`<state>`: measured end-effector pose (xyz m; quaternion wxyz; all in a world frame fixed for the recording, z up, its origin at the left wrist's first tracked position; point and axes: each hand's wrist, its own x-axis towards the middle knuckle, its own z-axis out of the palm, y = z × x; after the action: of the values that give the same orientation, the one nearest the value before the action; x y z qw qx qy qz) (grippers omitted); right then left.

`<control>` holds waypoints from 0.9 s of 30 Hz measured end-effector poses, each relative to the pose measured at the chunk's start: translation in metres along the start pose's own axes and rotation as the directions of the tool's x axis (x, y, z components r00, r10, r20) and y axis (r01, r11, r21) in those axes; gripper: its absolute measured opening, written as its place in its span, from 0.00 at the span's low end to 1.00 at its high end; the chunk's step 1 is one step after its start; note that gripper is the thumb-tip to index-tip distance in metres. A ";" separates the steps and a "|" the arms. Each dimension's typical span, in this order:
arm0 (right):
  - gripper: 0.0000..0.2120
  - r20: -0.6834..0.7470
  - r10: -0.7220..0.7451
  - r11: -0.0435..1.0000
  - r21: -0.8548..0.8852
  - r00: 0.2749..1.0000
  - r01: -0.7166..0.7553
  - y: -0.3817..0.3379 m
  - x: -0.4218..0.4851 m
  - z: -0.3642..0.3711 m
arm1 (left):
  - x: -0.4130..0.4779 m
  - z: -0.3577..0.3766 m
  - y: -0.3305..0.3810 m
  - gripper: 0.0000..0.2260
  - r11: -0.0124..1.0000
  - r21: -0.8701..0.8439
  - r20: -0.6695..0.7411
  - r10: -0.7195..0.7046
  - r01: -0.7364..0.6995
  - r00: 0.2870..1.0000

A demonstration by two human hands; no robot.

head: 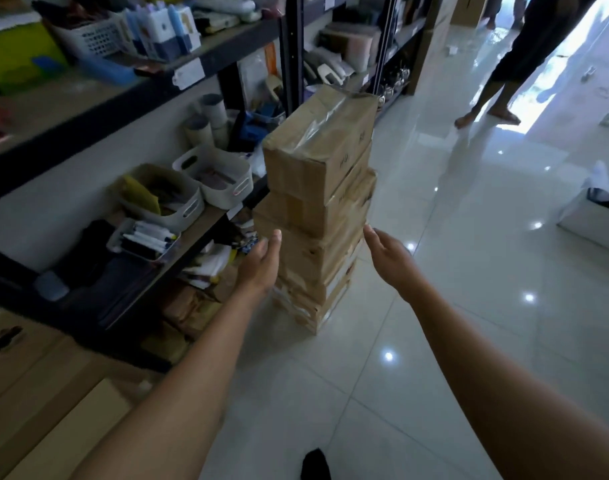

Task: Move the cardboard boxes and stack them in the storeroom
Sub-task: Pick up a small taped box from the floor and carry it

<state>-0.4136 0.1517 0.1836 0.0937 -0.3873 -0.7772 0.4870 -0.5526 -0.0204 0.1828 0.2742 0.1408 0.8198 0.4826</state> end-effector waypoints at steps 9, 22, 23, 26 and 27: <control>0.26 -0.102 0.055 0.990 0.136 0.993 -0.040 -0.027 0.155 -0.051 | 0.116 0.035 0.019 0.61 0.924 -0.296 -0.003 -0.254 0.242 0.967; 0.25 0.502 0.186 0.904 0.249 0.845 -0.347 -0.052 0.405 -0.095 | 0.167 0.092 0.084 0.43 0.473 -0.822 -0.074 -0.641 0.318 0.764; 0.20 0.565 0.161 0.917 0.218 0.809 -0.335 -0.054 0.412 -0.092 | 0.167 0.094 0.088 0.41 0.470 -0.831 -0.083 -0.635 0.299 0.768; 0.13 0.709 0.053 0.961 0.155 0.703 -0.230 -0.056 0.424 -0.084 | 0.166 0.100 0.097 0.33 0.439 -0.861 -0.123 -0.669 0.256 0.733; 0.13 0.744 0.037 0.964 0.149 0.668 -0.220 -0.056 0.427 -0.083 | 0.166 0.100 0.101 0.31 0.417 -0.876 -0.120 -0.675 0.243 0.728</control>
<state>-0.6901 0.4920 0.1739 -0.2176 -0.1999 -0.6590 0.6916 -0.6319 0.1829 0.1800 0.2302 -0.3585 0.5455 0.7218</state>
